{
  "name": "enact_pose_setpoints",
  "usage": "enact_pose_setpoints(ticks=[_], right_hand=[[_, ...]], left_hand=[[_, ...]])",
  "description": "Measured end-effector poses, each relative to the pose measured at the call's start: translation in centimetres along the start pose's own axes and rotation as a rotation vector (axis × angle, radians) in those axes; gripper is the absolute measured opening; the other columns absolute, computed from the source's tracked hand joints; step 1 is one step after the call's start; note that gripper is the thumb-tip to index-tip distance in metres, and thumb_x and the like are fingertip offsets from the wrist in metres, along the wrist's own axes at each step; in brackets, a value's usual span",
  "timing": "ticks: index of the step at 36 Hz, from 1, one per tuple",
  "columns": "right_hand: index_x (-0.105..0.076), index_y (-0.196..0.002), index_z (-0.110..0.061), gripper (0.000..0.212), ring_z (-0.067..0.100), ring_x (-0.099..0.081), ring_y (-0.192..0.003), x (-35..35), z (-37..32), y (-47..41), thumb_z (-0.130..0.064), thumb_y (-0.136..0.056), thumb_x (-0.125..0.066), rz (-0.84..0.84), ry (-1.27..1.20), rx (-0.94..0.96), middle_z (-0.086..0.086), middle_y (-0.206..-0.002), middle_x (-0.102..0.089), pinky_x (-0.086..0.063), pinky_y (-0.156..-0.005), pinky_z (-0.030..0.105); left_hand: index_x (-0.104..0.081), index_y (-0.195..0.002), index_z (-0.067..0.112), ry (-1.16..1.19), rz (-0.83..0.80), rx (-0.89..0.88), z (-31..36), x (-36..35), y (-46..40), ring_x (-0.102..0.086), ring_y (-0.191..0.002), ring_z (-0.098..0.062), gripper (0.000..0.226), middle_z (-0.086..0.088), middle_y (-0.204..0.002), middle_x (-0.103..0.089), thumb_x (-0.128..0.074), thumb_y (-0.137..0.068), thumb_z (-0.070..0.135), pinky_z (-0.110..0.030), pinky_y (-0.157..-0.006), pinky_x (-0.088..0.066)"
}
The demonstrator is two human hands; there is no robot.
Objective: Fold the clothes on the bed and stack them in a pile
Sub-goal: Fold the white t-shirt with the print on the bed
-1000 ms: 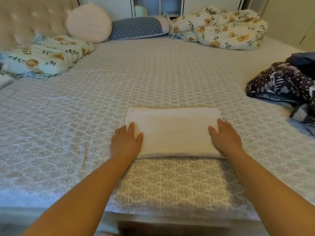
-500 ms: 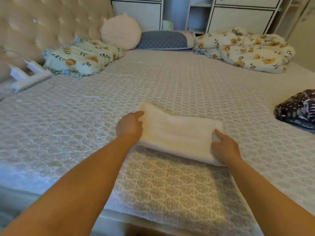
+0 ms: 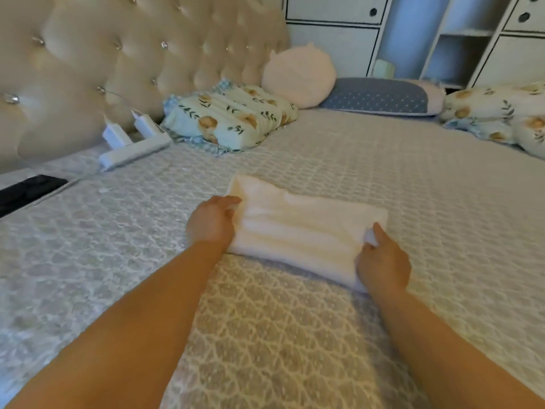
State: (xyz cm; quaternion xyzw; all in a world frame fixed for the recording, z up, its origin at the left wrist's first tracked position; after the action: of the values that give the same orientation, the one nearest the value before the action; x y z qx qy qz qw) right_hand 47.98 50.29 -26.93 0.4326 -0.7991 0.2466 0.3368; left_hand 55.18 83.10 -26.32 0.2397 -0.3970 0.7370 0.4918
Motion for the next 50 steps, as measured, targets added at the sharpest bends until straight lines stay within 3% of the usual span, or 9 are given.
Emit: enact_pose_setpoints(ticks=[5, 11, 15, 20, 25, 29, 35, 45, 50], right_hand=[[-0.034, -0.147, -0.028, 0.05, 0.039, -0.056, -0.106, -4.7, -3.5, -3.9, -0.016, -0.1, -0.04, 0.013, -0.072, 0.024, 0.014, -0.147, -0.041, -0.046, -0.077, 0.036], [-0.027, -0.15, -0.027, 0.053, 0.034, -0.054, -0.108, -9.2, -8.5, -5.4, -0.016, -0.1, -0.039, -0.035, -0.23, 0.105, 0.007, -0.151, -0.036, -0.045, -0.096, 0.042], [-0.021, -0.15, -0.029, 0.064, 0.034, -0.051, -0.116, -10.2, -9.4, -6.7, -0.012, -0.094, -0.047, -0.081, -0.327, 0.101, 0.007, -0.148, -0.038, -0.046, -0.075, 0.034], [-0.025, -0.148, -0.026, 0.063, 0.031, -0.049, -0.116, -9.6, -7.8, -7.6, -0.019, -0.093, -0.055, -0.164, -0.393, 0.082, 0.005, -0.148, -0.038, -0.039, -0.075, 0.031], [-0.028, -0.147, -0.032, 0.057, 0.03, -0.054, -0.106, -9.4, -8.5, -6.8, -0.018, -0.097, -0.05, -0.207, -0.35, 0.143, 0.007, -0.15, -0.035, -0.038, -0.067, 0.028], [-0.041, -0.142, -0.031, 0.046, 0.021, -0.057, -0.099, -9.6, -10.0, -5.8, -0.016, -0.099, -0.046, -0.194, -0.335, 0.221, 0.006, -0.149, -0.038, -0.042, -0.071, 0.023], [-0.036, -0.146, -0.026, 0.05, 0.026, -0.032, -0.138, -11.5, -12.0, -4.7, -0.018, -0.098, -0.05, -0.362, -0.334, 0.286, 0.003, -0.155, -0.026, -0.036, -0.101, 0.03], [-0.042, -0.143, -0.019, 0.051, 0.028, -0.049, -0.119, -9.2, -9.7, -6.0, -0.018, -0.093, -0.053, -0.284, -0.14, 0.225, 0.006, -0.15, -0.029, -0.04, -0.078, 0.026], [-0.034, -0.145, -0.024, 0.048, 0.024, -0.016, -0.141, -7.8, -12.7, -4.6, -0.036, -0.099, -0.037, 0.01, 0.265, 0.62, -0.003, -0.158, -0.015, -0.023, -0.11, 0.042]], left_hand=[[-0.064, -0.118, 0.035, 0.024, 0.007, -0.016, -3.2, -0.2, -6.6, -0.053, -0.117, -0.026, 0.031, 0.0, -0.133, -0.056, -0.048, -0.097, 0.019, -0.035, -0.095, -0.041], [-0.068, -0.116, 0.027, 0.071, 0.141, 0.001, -6.6, 1.2, -11.4, -0.052, -0.118, -0.025, 0.031, -0.001, -0.133, -0.057, -0.046, -0.098, 0.015, -0.037, -0.099, -0.041], [-0.061, -0.128, 0.025, -0.039, 0.349, 0.128, -7.8, 3.0, -11.2, -0.037, -0.131, -0.028, 0.032, -0.002, -0.146, -0.044, -0.043, -0.101, 0.027, -0.043, -0.102, -0.037], [-0.05, -0.133, 0.041, 0.035, -0.022, -0.061, -3.6, 0.5, -8.8, -0.028, -0.14, -0.018, 0.041, 0.008, -0.148, -0.041, -0.048, -0.093, 0.051, -0.047, -0.117, -0.012], [-0.014, -0.144, 0.053, -0.208, -0.546, -0.395, 0.6, -4.4, -5.6, -0.003, -0.144, -0.004, 0.092, 0.019, -0.157, -0.008, -0.046, -0.064, 0.085, -0.046, -0.115, 0.01], [-0.009, -0.139, 0.056, -0.292, -0.497, -0.556, 1.9, -4.7, -5.3, -0.011, -0.144, -0.006, 0.075, 0.016, -0.157, -0.014, -0.049, -0.078, 0.072, -0.047, -0.116, 0.001], [-0.018, -0.146, 0.047, -0.53, -0.321, -0.502, -0.5, -3.3, -7.3, -0.017, -0.144, -0.01, 0.058, 0.014, -0.156, -0.022, -0.048, -0.098, 0.029, -0.043, -0.116, -0.014], [0.0, -0.149, 0.045, -0.385, -0.699, -0.321, 1.2, -5.1, -4.2, 0.012, -0.146, -0.011, 0.094, 0.015, -0.159, 0.007, -0.027, -0.069, 0.086, -0.045, -0.117, 0.009], [-0.013, -0.149, 0.044, -0.194, -0.631, -0.46, 5.9, -7.2, -1.8, 0.007, -0.145, -0.005, 0.072, 0.016, -0.159, 0.003, -0.014, -0.082, 0.071, -0.036, -0.116, 0.005]])
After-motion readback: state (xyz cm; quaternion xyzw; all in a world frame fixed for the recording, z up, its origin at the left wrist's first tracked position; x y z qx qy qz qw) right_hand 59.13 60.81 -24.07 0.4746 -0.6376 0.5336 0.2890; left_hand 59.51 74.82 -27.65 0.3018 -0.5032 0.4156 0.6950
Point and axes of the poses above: each hand's wrist, its own y-axis away from the middle knuckle, its own x-axis out of the back of the hand, z = x × y, the point moved 8 cm from there along -y, towards the middle knuckle
